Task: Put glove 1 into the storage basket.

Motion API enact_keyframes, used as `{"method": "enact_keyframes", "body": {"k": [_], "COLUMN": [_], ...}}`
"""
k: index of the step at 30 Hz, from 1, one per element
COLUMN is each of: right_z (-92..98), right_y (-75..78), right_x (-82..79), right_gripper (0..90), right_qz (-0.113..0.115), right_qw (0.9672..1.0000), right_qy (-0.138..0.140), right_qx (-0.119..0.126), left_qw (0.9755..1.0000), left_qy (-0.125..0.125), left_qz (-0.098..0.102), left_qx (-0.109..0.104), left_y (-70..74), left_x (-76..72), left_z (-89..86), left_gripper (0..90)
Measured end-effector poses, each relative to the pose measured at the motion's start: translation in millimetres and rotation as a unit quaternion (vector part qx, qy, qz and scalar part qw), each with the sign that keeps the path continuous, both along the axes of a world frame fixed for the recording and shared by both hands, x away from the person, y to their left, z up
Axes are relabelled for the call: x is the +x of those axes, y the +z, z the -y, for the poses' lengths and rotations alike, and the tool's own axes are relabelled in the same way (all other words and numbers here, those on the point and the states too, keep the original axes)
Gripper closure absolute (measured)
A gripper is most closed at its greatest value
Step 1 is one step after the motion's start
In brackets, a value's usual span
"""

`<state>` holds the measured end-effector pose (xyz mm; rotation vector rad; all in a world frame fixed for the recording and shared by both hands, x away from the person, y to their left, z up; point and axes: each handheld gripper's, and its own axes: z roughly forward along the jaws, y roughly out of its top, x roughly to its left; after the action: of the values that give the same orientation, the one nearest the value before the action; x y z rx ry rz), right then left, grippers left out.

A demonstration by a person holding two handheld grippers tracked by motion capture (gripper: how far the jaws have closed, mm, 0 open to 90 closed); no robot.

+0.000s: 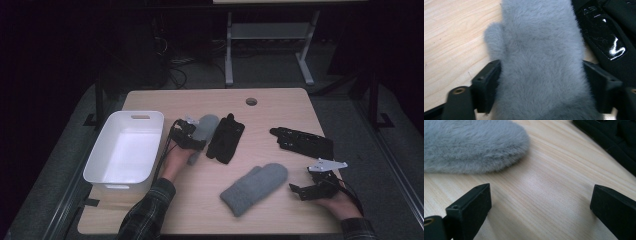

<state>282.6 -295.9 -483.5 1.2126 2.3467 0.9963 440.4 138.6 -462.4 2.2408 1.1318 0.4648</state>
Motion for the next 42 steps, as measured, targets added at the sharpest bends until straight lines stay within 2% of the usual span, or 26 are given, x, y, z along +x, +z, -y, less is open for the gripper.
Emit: {"method": "enact_keyframes", "body": {"k": [8,13,20,24,29,36,42], "right_z": [0.0,0.1,0.1,0.1,0.1,0.1,0.2], "right_y": [0.0,0.0,0.0,0.0,0.0,0.0,0.0], "right_x": [0.0,0.0,0.0,0.0,0.0,0.1,0.2], "right_gripper": [3.3,3.3,3.4,3.4,3.3,3.4,3.4], "right_qz": [0.0,0.0,0.0,0.0,0.0,0.0,0.0], "right_qw": [1.0,1.0,1.0,1.0,1.0,1.0,1.0], "right_qy": [0.0,0.0,0.0,0.0,0.0,-0.001,0.0], "right_qx": [0.0,0.0,0.0,0.0,0.0,0.0,0.0], "left_qw": [0.9999,0.9994,0.999,0.9978,0.9963,0.9934,0.9904], "left_qy": [-0.003,0.0,-0.007,-0.009,-0.02,-0.045,-0.063], "left_qz": [0.003,0.0,0.005,0.011,0.019,0.008,-0.005], "left_qx": [-0.015,-0.034,-0.044,-0.065,-0.081,-0.106,-0.123], "left_y": [5.7,10.7,21.0,32.6,47.4,64.3,71.1], "left_x": [-2.8,-3.5,-7.6,-11.0,-17.0,-24.7,-30.1], "left_z": [-7.1,-11.1,-10.5,-10.1,-5.1,2.8,10.4], "left_gripper": [54.6,65.9,68.6,68.6,68.6,68.7,69.0]}}
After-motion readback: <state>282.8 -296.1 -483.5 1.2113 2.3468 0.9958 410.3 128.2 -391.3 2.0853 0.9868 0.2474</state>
